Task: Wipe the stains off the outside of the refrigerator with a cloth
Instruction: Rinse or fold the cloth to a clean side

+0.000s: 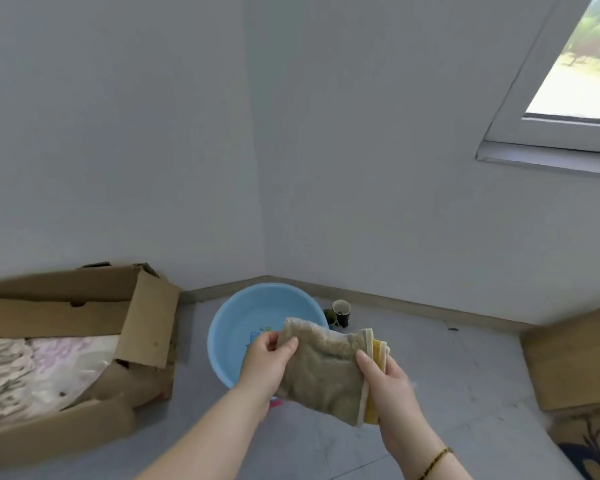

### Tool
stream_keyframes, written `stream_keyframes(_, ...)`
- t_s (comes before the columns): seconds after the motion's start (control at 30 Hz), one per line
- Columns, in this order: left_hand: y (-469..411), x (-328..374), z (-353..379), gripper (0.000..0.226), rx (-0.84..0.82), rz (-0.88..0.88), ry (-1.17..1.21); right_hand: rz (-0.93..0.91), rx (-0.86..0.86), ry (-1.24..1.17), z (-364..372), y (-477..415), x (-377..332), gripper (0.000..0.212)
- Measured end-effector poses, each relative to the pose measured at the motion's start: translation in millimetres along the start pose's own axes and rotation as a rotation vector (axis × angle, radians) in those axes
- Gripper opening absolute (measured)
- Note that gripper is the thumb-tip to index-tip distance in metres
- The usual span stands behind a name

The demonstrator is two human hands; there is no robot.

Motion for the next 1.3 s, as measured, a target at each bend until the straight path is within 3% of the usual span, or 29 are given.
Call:
stream_keyframes(0.17,-89.5,-41.0,-4.6,0.023,0.074,-0.129,-0.167,0.112,-0.029,0.2,-0.9,-108.3,46.1,0.02)
stream_keyframes(0.33,-196.5,-133.1,-23.9,0.028,0.211,-0.239,-0.161,0.208,-0.13,0.237,8.9,-235.9,131.5,0.01)
stream_keyframes(0.5,-300.4,-222.7,-64.1,0.029,0.317,-0.196,-0.188,0.15,-0.224,0.329,36.3,-345.8,211.2,0.015)
stream_keyframes(0.6,-346.1,-257.3,-81.6,0.026,0.339,-0.137,-0.265,0.146,-0.239,0.436,47.4,-396.7,256.1,0.002)
stream_keyframes(0.7,-391.4,-287.0,-93.5,0.027,0.309,-0.123,-0.407,0.124,-0.289,0.667,60.7,-443.7,293.5,0.029)
stream_keyframes(0.9,-452.3,-318.8,-114.5,0.039,0.278,-0.129,-0.56,0.059,-0.216,0.913,79.4,-506.7,322.4,0.036)
stream_keyframes(0.97,-456.5,-325.9,-121.3,0.045,0.263,-0.179,-0.644,0.083,-0.226,1.068,82.8,-515.0,332.2,0.029)
stream_keyframes(1.1,-460.7,-338.8,-128.6,0.043,0.246,-0.26,-0.726,0.11,-0.259,1.38,90.7,-522.8,344.8,0.036)
stream_keyframes(1.23,-465.6,-346.8,-128.0,0.042,0.255,-0.33,-0.736,0.116,-0.24,1.379,90.9,-528.1,346.8,0.034)
stream_keyframes(1.3,-467.9,-347.7,-129.3,0.04,0.281,-0.319,-0.569,0.125,-0.223,1.243,89.1,-525.8,343.7,0.031)
Point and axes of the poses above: each hand's wrist, its own y-axis away from the middle knuckle, its own z-axis out of the palm, x = y × z, the point moved 4 cm from there along -y, towards the middle knuckle, and after that the axes turned 10 degrees about -x, right-handed, at the moved point
